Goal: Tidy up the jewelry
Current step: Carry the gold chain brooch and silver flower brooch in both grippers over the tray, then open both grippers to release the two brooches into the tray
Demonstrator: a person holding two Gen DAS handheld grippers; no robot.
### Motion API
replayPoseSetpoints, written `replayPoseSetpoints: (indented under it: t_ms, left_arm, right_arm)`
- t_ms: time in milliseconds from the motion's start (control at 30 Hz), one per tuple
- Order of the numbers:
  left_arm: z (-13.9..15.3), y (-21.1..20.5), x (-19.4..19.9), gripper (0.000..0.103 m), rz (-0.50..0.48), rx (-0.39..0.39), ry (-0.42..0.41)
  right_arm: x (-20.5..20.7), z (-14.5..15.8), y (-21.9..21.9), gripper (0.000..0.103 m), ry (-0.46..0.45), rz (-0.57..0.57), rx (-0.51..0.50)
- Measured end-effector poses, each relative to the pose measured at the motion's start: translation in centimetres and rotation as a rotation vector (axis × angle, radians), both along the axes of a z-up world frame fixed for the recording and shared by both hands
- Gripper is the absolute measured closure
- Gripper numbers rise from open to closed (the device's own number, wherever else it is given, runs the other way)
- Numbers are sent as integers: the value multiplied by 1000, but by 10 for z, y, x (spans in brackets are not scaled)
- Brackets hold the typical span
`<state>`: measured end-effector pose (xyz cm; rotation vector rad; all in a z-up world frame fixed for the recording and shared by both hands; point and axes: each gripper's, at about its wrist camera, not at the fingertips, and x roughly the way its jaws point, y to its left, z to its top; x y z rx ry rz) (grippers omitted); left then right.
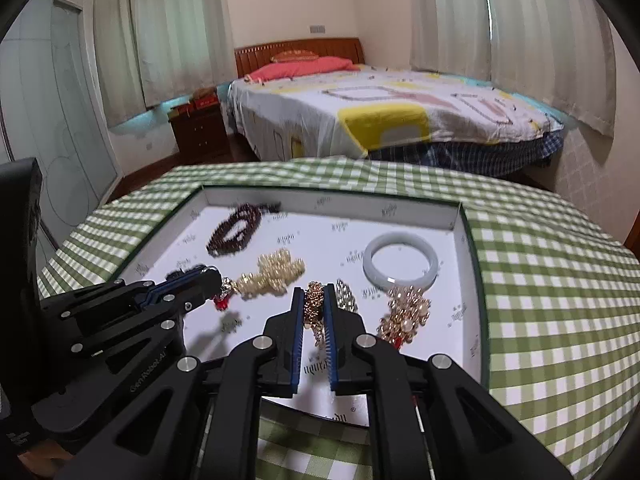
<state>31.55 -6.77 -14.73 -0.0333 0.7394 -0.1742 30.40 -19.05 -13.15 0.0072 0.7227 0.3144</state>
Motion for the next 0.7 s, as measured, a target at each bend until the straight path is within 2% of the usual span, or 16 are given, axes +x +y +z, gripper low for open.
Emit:
replayPoseSetpoints:
  t_ms: [400, 467, 533, 600, 700]
  left_arm:
    - [-15, -4, 15, 99, 3, 11, 89]
    - [-15, -4, 15, 90, 8, 11, 86]
    - [-14, -3, 13, 70, 19, 15, 77]
    - [-12, -2, 11, 65, 27, 18, 66]
    - [-11, -2, 10, 60, 29, 27, 65]
  right_arm:
    - [11, -19, -3, 92, 80, -7, -7]
    - [11, -20, -5, 87, 80, -10, -5]
    - [11, -18, -6, 77, 77, -14, -4]
    - [10, -16, -7, 69, 68, -23, -6]
    - [8, -13, -9, 65, 59, -28, -8]
